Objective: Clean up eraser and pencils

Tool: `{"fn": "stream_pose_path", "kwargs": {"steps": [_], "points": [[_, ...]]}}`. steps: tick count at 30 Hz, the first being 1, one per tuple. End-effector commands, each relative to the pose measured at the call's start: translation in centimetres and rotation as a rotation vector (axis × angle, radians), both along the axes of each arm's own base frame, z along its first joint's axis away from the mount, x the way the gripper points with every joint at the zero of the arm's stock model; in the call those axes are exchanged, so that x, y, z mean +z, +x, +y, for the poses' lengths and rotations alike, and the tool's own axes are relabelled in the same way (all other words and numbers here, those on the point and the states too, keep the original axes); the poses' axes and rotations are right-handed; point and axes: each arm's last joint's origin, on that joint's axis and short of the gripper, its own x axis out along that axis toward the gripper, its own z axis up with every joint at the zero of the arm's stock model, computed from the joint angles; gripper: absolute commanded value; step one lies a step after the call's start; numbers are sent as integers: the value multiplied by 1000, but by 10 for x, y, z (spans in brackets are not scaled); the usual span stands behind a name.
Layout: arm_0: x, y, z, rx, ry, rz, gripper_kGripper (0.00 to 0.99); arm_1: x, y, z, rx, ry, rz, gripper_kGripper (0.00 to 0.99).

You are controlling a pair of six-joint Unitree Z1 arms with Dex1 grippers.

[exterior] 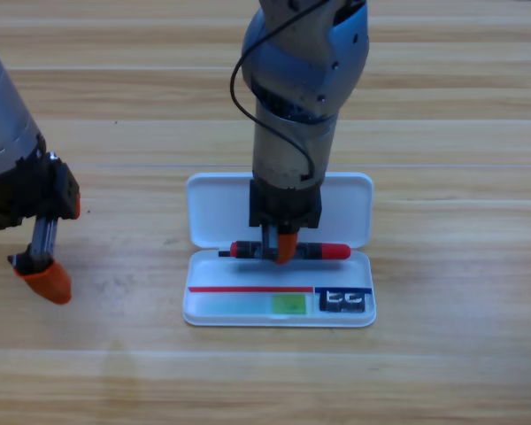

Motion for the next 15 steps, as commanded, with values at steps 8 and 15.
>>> {"fn": "stream_pose_path", "kwargs": {"steps": [8,15], "points": [[-10,-1,7,12,-2,10,990,-44,-8,14,-7,-77,63,63],[-11,-1,7,11,-8,12,990,-16,-15,6,-25,-45,46,900]]}}
